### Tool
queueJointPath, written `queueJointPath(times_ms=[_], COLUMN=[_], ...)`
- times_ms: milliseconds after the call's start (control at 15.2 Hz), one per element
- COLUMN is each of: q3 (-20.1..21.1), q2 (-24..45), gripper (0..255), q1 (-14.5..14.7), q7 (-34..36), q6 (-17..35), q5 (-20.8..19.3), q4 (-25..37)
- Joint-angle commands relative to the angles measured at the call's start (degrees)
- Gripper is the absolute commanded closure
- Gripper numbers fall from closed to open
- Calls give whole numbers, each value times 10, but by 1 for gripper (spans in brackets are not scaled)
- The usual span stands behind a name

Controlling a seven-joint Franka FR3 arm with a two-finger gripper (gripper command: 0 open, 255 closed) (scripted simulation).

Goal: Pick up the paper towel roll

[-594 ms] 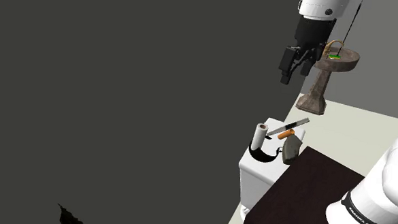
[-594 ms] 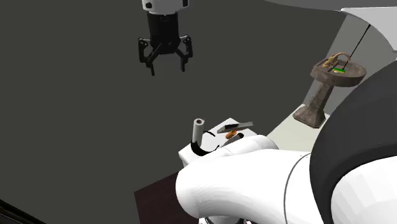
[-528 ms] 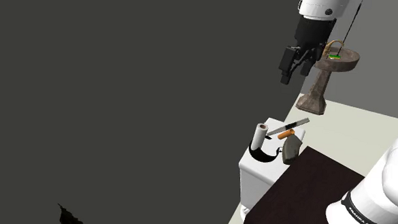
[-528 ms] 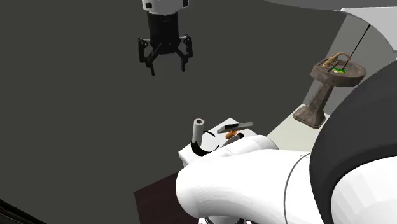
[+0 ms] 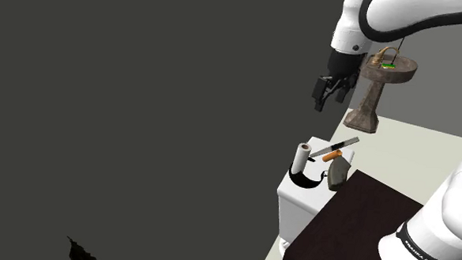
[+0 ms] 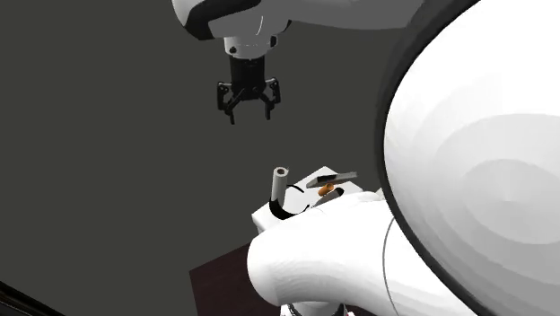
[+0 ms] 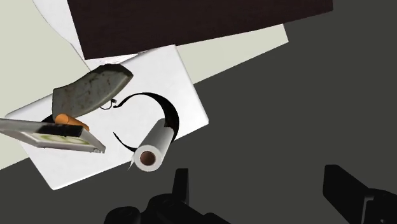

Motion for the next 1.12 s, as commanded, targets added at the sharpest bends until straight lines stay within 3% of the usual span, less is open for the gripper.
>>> queueJointPath(times_ms=[0,594,1056], q3=[-10,-60,-98], q2=[18,159,306], gripper=[0,0,0], q1=[-6,-27,-32], q7=[-9,-53,-103], q6=[41,218,344], q5=[-4,-12,14], q4=[-23,-61,-44])
